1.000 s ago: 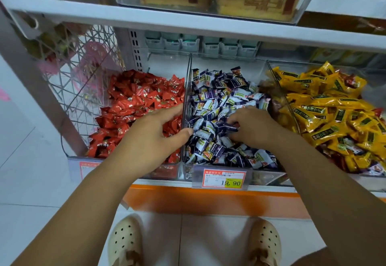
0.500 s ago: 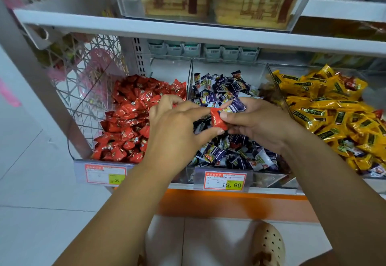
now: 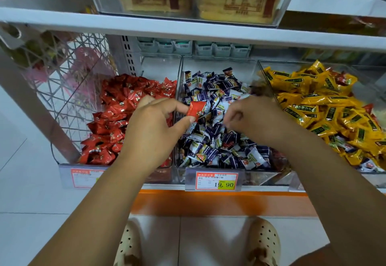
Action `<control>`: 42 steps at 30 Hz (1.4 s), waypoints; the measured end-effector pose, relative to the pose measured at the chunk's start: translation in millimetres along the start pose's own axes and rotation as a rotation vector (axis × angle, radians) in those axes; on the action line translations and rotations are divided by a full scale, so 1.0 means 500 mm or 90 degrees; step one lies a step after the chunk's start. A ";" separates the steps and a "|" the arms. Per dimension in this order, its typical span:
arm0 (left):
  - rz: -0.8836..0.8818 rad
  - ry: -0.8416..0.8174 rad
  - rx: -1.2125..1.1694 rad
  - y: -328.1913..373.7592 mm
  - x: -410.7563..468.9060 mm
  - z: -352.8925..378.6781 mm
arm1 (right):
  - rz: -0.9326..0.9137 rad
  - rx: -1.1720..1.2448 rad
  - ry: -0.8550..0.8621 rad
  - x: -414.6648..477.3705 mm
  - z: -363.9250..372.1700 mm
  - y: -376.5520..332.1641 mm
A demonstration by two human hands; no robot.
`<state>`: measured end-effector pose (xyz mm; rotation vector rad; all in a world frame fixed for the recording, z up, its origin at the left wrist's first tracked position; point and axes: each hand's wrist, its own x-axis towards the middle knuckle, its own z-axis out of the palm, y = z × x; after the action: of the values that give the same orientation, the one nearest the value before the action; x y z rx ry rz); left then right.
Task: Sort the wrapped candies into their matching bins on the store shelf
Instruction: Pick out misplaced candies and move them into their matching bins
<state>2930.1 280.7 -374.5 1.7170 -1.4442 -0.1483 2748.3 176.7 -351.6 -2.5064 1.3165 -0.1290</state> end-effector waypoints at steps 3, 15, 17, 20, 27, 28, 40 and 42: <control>-0.010 -0.010 -0.006 0.001 0.000 -0.004 | 0.000 -0.123 -0.174 0.002 0.037 0.001; -0.031 -0.055 -0.058 -0.005 -0.006 -0.009 | 0.056 -0.099 -0.147 0.024 0.090 0.020; -0.034 -0.052 -0.090 -0.004 -0.003 -0.013 | 0.052 -0.123 -0.153 0.022 0.090 0.016; -0.045 -0.047 -0.154 0.002 0.003 -0.024 | 0.056 -0.139 -0.184 0.008 0.084 0.007; -0.065 -0.062 -0.206 -0.001 0.009 -0.032 | 0.053 0.093 -0.092 0.018 0.055 0.021; -0.068 -0.065 -0.206 -0.002 0.009 -0.032 | 0.054 0.180 -0.064 0.014 0.042 0.025; -0.062 -0.076 -0.171 0.017 0.008 -0.003 | 0.066 0.784 0.052 -0.017 0.005 -0.021; -0.059 -0.083 -0.147 0.017 0.009 0.001 | 0.071 0.864 0.035 -0.017 0.009 -0.034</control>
<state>2924.8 276.9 -367.4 1.6072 -1.3824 -0.4677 2757.7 193.4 -350.1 -1.2636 0.8550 -0.7636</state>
